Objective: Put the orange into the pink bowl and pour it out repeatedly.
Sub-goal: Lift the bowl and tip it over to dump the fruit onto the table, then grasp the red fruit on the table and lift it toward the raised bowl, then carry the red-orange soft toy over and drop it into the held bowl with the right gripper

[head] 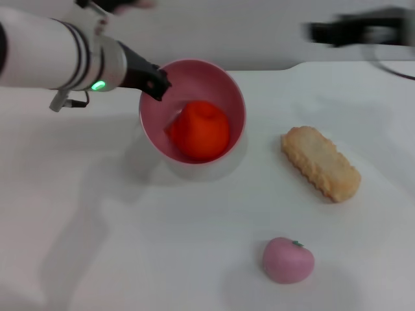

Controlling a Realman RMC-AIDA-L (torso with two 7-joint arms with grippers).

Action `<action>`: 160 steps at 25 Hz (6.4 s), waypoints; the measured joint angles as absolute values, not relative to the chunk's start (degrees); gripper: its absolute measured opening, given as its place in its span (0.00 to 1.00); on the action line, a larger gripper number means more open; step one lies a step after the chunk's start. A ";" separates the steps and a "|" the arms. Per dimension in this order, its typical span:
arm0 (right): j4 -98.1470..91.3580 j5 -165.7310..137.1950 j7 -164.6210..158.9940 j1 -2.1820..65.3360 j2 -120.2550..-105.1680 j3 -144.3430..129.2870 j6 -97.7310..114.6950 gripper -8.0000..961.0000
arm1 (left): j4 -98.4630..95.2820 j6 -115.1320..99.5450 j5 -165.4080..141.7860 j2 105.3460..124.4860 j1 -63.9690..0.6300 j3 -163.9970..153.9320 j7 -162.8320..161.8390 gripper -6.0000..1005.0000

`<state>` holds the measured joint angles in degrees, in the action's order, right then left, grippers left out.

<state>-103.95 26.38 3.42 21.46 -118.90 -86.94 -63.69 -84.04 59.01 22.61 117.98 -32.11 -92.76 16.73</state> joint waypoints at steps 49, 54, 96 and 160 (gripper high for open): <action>-94.23 42.72 15.07 15.91 -118.85 -77.19 -65.97 0.56 | -95.54 57.58 -27.70 118.57 -26.22 -119.58 -3.97 0.05; -92.60 42.84 15.43 17.96 -118.85 -80.91 -64.35 0.56 | -96.63 66.69 -12.02 118.24 -28.20 -106.52 -3.44 0.05; -52.44 54.92 18.20 43.69 -119.36 -106.23 -45.73 0.75 | -96.33 77.78 1.88 118.03 -26.86 -87.62 -1.49 0.05; -108.32 32.53 10.79 23.17 -119.15 -98.56 -65.85 0.05 | -92.67 74.31 9.91 118.42 -33.31 -100.47 -2.72 0.05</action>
<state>-108.32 32.53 10.79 23.17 -119.15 -98.56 -65.85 -92.67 74.31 9.91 118.42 -33.31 -100.47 -2.72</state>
